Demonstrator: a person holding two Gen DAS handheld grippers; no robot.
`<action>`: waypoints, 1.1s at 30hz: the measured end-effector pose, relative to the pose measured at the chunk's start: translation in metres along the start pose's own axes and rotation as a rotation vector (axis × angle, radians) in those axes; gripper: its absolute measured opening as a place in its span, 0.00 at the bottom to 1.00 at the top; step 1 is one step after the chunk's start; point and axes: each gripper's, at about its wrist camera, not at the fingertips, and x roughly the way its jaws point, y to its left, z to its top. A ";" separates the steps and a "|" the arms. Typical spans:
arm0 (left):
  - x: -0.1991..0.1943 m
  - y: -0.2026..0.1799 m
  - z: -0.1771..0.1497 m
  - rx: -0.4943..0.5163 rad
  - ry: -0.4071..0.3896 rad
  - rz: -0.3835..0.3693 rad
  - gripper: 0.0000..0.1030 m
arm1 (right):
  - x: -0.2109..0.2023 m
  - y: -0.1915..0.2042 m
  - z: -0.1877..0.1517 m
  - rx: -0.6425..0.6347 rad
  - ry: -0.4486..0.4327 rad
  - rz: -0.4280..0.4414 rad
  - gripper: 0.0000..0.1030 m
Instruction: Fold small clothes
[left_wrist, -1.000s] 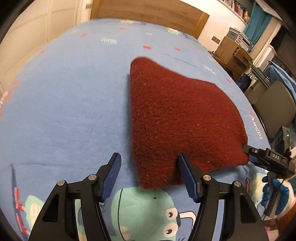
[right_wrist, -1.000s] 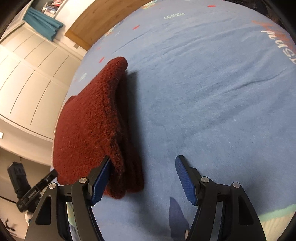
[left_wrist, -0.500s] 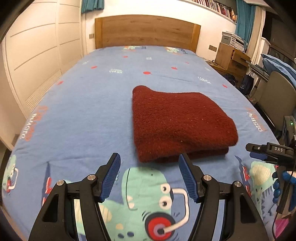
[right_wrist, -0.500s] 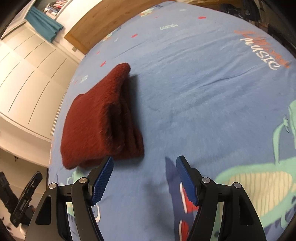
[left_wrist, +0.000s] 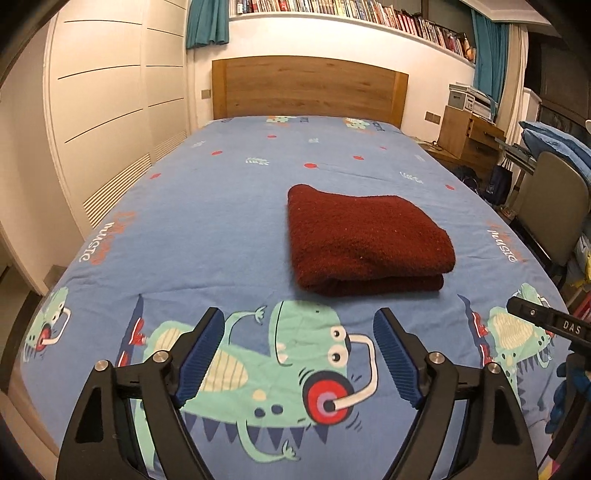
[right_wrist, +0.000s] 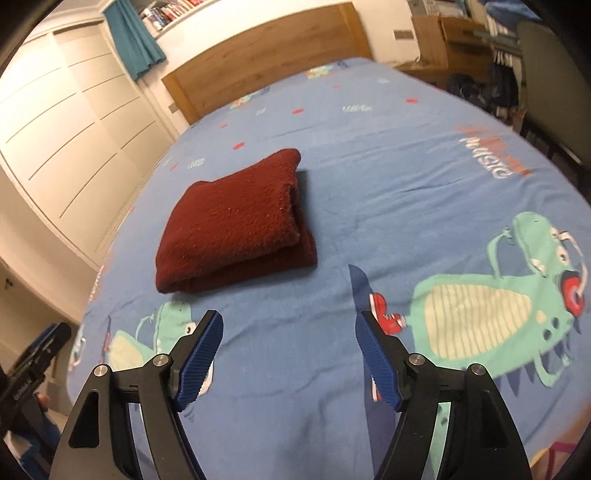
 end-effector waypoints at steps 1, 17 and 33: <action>-0.003 0.000 -0.002 -0.002 -0.003 0.002 0.80 | -0.007 0.002 -0.004 -0.010 -0.016 -0.013 0.74; -0.045 0.005 -0.027 -0.010 -0.102 0.013 0.94 | -0.064 0.017 -0.031 -0.091 -0.158 -0.113 0.99; -0.053 0.002 -0.036 -0.020 -0.098 0.034 0.94 | -0.071 0.013 -0.049 -0.133 -0.193 -0.169 0.99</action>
